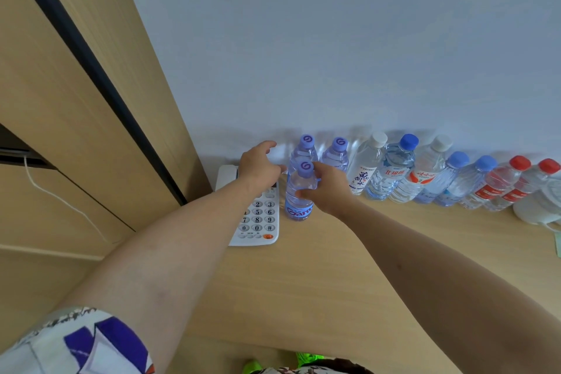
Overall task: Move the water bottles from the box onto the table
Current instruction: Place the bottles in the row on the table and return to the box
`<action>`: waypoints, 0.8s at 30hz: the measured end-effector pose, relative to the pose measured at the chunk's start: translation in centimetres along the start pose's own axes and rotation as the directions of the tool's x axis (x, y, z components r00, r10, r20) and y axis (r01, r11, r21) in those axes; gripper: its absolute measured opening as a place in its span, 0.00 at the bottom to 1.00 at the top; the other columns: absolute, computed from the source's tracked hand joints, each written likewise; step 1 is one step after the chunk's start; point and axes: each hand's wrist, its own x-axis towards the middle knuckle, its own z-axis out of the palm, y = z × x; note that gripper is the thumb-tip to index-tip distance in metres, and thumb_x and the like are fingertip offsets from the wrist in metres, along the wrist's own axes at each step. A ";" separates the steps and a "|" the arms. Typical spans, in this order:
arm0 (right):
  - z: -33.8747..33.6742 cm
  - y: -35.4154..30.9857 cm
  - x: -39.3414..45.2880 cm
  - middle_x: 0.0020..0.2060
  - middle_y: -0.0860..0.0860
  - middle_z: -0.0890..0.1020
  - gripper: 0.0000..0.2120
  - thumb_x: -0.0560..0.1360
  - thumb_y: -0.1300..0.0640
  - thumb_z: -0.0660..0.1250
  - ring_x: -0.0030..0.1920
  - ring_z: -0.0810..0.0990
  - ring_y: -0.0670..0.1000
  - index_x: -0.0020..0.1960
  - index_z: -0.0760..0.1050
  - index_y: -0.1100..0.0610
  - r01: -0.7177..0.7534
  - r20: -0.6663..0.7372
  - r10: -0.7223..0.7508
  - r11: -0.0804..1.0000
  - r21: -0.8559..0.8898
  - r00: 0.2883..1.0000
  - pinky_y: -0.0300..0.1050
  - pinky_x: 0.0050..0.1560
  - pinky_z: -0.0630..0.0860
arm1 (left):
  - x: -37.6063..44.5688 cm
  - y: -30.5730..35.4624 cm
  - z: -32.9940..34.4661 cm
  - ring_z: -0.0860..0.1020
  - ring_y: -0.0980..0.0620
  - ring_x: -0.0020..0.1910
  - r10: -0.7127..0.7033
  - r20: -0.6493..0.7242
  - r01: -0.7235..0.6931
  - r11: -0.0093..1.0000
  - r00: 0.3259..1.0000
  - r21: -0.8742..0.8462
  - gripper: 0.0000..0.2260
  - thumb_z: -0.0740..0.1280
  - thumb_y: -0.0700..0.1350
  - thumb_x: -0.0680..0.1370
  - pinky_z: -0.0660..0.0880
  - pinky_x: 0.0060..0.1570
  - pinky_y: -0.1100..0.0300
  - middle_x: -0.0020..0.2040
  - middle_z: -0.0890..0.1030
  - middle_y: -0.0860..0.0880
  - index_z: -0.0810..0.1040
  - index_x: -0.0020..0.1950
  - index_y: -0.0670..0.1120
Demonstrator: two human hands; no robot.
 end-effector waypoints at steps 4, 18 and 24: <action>-0.5 -0.1 -0.4 0.51 0.47 0.80 0.29 0.68 0.57 0.80 0.54 0.80 0.52 0.66 0.75 0.53 -0.031 0.035 0.031 1.000 0.004 0.999 0.41 0.48 0.72 | -0.5 0.6 -0.8 0.75 0.47 0.66 0.024 -0.016 -0.024 0.999 1.000 0.025 0.28 0.76 0.46 0.73 0.67 0.56 0.63 0.69 0.77 0.48 0.74 0.73 0.52; -4.9 -0.4 -6.7 0.65 0.57 0.73 0.45 0.67 0.41 0.78 0.67 0.69 0.61 0.78 0.61 0.49 -0.139 -0.168 0.073 0.892 -0.430 0.983 0.53 0.63 0.70 | -4.7 5.7 -0.8 0.72 0.43 0.68 0.439 0.062 -0.439 0.862 0.896 0.253 0.24 0.74 0.50 0.74 0.72 0.64 0.50 0.67 0.77 0.46 0.77 0.69 0.49; -8.3 2.3 -12.8 0.71 0.54 0.70 0.48 0.66 0.36 0.77 0.70 0.67 0.60 0.79 0.58 0.47 -0.324 -0.307 0.193 0.822 -0.468 0.932 0.57 0.65 0.70 | -8.3 8.9 3.0 0.61 0.42 0.76 0.573 0.236 -0.615 0.671 0.785 0.415 0.30 0.71 0.58 0.75 0.60 0.73 0.46 0.76 0.68 0.46 0.71 0.75 0.53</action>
